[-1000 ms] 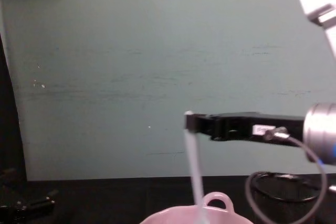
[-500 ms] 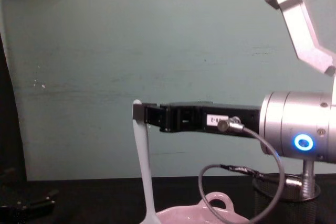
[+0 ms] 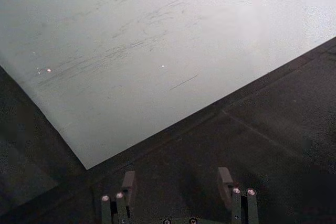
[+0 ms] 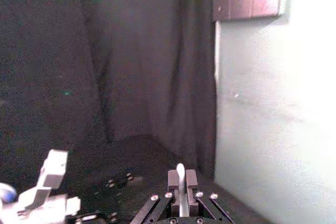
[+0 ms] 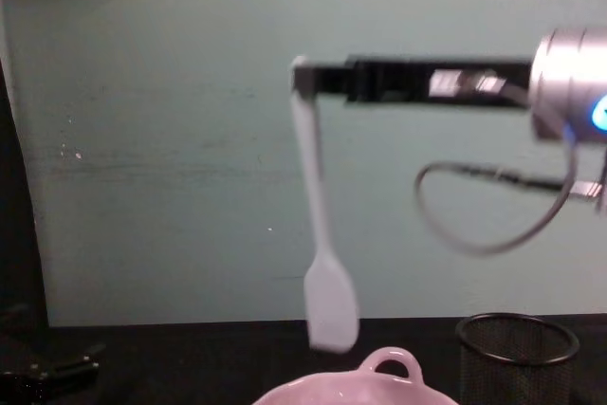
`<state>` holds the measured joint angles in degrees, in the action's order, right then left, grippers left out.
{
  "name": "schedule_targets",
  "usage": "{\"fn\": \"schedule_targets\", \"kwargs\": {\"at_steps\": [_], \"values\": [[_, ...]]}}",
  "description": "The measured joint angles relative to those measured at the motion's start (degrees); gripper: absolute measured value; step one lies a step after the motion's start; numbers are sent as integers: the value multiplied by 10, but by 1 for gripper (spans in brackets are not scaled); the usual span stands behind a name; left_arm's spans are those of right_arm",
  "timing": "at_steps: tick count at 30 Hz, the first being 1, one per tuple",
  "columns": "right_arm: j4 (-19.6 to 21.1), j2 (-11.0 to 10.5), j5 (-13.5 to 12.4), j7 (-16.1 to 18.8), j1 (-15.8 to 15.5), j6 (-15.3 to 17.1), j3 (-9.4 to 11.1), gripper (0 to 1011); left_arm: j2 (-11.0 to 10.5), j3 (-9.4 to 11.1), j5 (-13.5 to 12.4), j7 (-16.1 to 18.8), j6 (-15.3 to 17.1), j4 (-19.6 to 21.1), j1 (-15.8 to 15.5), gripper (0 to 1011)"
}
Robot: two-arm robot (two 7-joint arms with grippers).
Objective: Use the one hand to pick up the spoon and stir the clear water in the bowl.
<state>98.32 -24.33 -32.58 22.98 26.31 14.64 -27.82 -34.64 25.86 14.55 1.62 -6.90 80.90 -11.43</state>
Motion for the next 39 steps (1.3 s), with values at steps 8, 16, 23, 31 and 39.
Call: {"fn": "schedule_targets", "kwargs": {"at_steps": [8,16,23,31,39], "values": [[37,-47,-11,-5,21,22,35,86,0,0,0,0,0,0,0,1011],[56,-91,-22,-21,7,29,71,86,0,0,0,0,0,0,0,1011],[41,-103,-35,-32,-22,24,88,86,0,0,0,0,0,0,0,1011],[-22,-88,-89,-26,-55,-3,109,86,0,0,0,0,0,0,0,1011],[-77,-77,-122,-18,-73,-33,117,86,0,0,0,0,0,0,0,1011]]}}
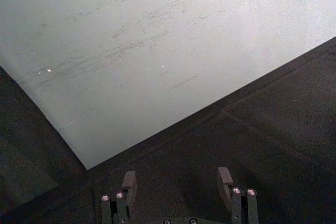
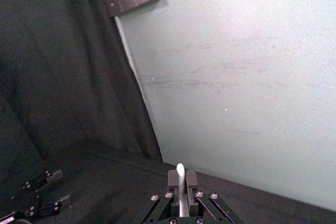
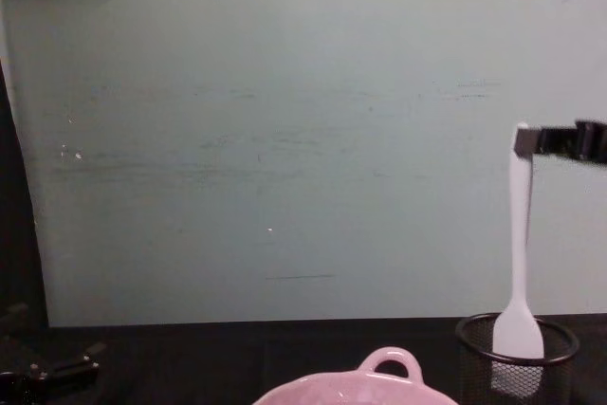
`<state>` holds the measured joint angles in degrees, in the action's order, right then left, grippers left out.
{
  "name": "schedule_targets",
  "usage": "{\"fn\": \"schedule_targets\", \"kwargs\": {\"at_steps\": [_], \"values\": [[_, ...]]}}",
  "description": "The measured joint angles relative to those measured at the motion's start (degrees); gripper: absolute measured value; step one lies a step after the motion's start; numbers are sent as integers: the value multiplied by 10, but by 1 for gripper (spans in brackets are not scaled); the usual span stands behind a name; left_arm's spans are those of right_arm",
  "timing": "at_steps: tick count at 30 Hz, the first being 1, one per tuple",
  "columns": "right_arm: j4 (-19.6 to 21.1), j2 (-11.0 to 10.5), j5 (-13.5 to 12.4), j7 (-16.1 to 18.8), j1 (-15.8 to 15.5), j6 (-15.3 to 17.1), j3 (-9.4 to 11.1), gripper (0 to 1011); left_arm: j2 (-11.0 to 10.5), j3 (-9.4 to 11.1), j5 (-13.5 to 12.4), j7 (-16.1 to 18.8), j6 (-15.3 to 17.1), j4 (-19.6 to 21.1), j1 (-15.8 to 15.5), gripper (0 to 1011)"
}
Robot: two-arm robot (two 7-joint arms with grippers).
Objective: Use the one hand to pick up the spoon and stir the clear water in the bowl.
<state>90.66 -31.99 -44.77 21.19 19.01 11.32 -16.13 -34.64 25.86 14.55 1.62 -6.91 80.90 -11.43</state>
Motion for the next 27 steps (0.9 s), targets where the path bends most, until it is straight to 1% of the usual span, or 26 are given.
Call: {"fn": "schedule_targets", "kwargs": {"at_steps": [2,3,5,8,9,10,14,16,24,27], "values": [[-10,3,-8,2,-3,-4,2,86,0,0,0,0,0,0,0,1011],[-20,6,-17,5,-5,-8,3,86,0,0,0,0,0,0,0,1011],[-30,8,-26,6,-7,-10,5,86,0,0,0,0,0,0,0,1011],[-49,13,-46,10,-10,-14,7,87,0,0,0,0,0,0,0,1011],[-49,13,-46,10,-10,-14,7,86,0,0,0,0,0,0,0,1011],[-56,15,-54,12,-11,-15,7,86,0,0,0,0,0,0,0,1011],[-75,19,-70,17,-11,-18,4,86,0,0,0,0,0,0,0,1011],[-78,20,-72,18,-10,-19,3,86,0,0,0,0,0,0,0,1011],[-105,27,-110,29,-9,-25,1,86,0,0,0,0,0,0,0,1011],[-109,27,-116,31,-9,-26,0,86,0,0,0,0,0,0,0,1011]]}}
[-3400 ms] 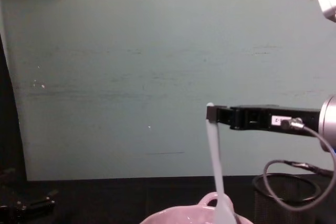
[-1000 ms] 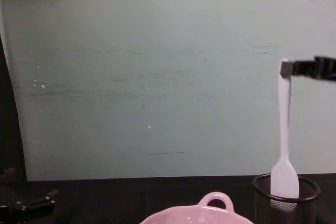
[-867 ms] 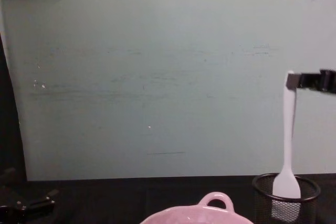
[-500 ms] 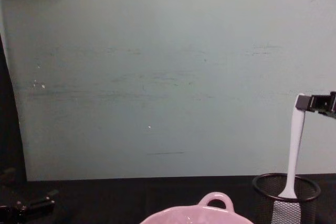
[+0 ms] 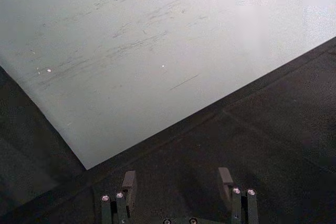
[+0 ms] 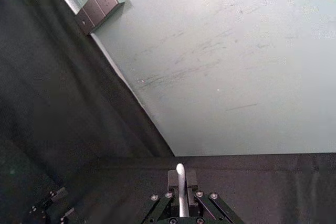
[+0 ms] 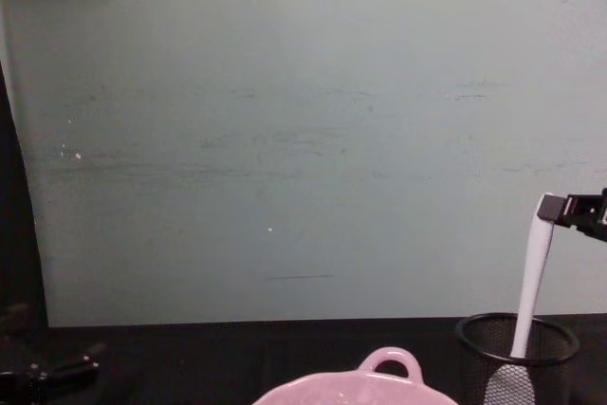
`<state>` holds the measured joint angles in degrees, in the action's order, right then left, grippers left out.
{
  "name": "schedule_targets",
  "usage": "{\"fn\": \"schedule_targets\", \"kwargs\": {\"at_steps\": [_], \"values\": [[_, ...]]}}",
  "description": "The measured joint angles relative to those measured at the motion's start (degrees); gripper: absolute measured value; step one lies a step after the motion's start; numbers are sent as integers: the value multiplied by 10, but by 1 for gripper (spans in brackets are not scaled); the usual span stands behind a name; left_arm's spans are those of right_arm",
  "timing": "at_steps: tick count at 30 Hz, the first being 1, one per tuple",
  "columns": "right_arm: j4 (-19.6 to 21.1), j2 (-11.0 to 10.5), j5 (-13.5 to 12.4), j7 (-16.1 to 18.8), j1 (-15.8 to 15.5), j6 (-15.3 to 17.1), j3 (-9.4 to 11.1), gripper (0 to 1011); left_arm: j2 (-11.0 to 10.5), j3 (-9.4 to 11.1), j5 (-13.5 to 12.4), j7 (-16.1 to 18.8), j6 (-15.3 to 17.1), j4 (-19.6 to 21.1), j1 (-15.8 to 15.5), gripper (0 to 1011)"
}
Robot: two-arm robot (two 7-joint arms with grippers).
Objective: Use the one hand to pick up the spoon and stir the clear water in the bowl.
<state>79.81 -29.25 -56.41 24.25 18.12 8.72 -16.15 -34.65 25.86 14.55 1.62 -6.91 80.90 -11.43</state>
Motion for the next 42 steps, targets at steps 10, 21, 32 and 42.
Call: {"fn": "schedule_targets", "kwargs": {"at_steps": [10,21,32,42], "values": [[-17,-4,-24,-3,3,1,-7,86,0,0,0,0,0,0,0,1011],[-17,-19,-36,-39,0,11,-11,301,0,0,0,0,0,0,0,1011],[25,-72,-15,-65,-13,44,-18,640,0,0,0,0,0,0,0,1011],[124,-152,1,-102,-54,83,1,915,0,0,0,0,0,0,0,1011]]}}
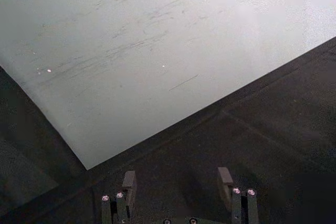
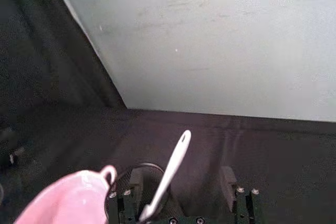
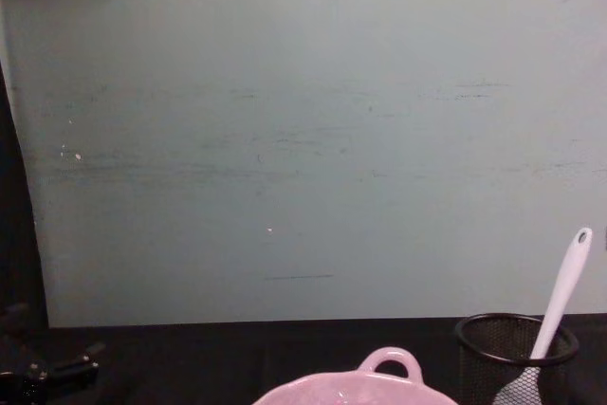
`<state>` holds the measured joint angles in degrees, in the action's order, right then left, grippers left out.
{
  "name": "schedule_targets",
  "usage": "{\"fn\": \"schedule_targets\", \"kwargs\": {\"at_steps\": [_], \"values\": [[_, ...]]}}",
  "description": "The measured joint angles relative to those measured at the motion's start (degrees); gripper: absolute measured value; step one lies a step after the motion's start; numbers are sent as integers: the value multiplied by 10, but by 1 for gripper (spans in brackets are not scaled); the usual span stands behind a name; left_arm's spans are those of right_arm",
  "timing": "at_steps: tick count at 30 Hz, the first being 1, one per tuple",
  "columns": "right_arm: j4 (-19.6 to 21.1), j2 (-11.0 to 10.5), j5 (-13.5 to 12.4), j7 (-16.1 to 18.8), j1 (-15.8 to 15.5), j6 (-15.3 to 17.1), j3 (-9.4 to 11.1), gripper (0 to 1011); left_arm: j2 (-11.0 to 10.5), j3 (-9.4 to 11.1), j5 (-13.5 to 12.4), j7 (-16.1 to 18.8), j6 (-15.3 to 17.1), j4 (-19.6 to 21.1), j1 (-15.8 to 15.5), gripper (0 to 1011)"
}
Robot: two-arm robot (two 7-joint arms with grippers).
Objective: Use the one hand to pick up the spoon and stir the clear water in the bowl.
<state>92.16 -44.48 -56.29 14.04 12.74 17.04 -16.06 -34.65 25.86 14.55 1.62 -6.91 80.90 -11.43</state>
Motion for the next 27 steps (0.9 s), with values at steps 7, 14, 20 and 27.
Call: {"fn": "schedule_targets", "kwargs": {"at_steps": [7,14,20,27], "values": [[30,-53,32,-16,-8,37,0,1002,0,0,0,0,0,0,0,1011],[-18,-37,86,-3,11,6,-24,1002,0,0,0,0,0,0,0,1011],[-116,16,148,32,54,-68,-58,1002,0,0,0,0,0,0,0,1011],[-207,64,195,74,83,-153,-83,1002,0,0,0,0,0,0,0,1011]]}}
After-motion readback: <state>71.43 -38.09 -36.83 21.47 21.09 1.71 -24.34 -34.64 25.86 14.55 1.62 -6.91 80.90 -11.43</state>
